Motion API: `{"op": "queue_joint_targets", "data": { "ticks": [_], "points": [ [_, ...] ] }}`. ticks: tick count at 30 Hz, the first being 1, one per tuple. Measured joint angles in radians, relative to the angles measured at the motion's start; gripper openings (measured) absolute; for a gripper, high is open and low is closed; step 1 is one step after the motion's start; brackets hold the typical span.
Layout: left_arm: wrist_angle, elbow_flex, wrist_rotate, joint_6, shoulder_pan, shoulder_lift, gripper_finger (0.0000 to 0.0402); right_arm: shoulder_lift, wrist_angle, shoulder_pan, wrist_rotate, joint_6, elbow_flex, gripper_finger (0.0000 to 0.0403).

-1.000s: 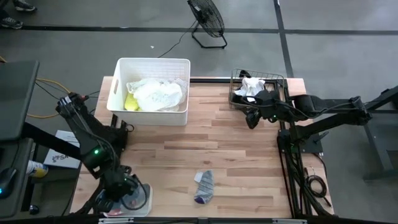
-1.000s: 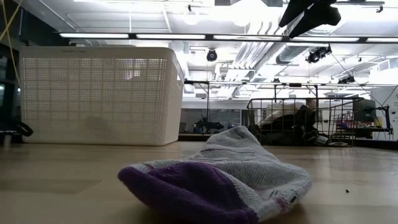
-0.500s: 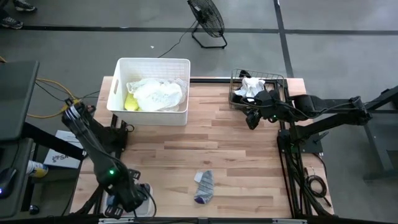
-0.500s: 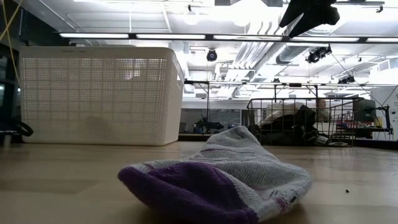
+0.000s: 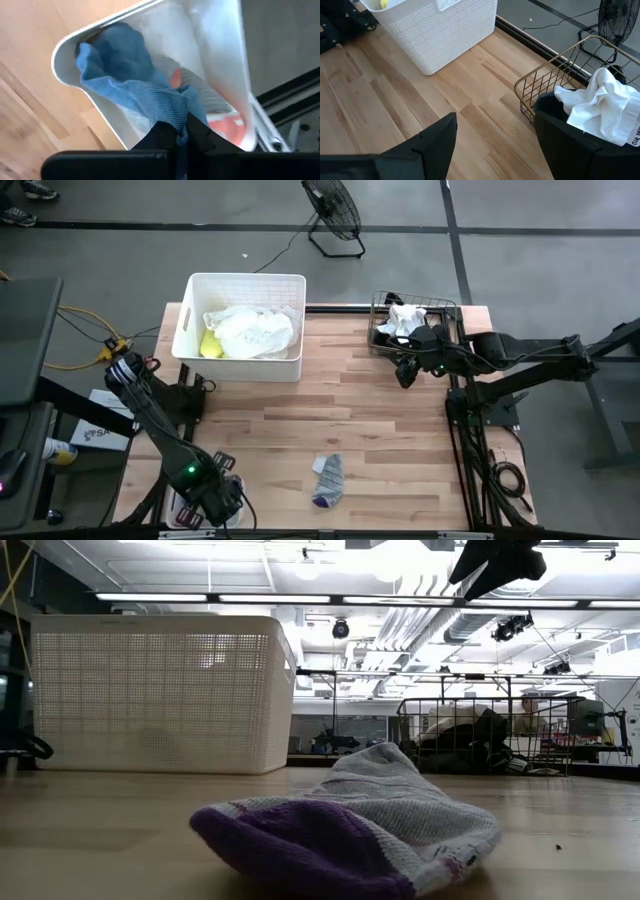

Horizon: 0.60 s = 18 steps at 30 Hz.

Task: Pick & Place Cloths
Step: Put the blue sock into the bottom white bin

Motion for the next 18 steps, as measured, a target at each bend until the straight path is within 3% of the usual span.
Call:
{"op": "queue_joint_targets", "data": {
  "ticks": [18],
  "points": [
    [0.4, -0.358, 0.134, 0.01, -0.028, 0.0, 0.0003, 0.0, 0.0, 0.0, 0.0, 0.0, 0.0, 0.0258]
  ]
}}
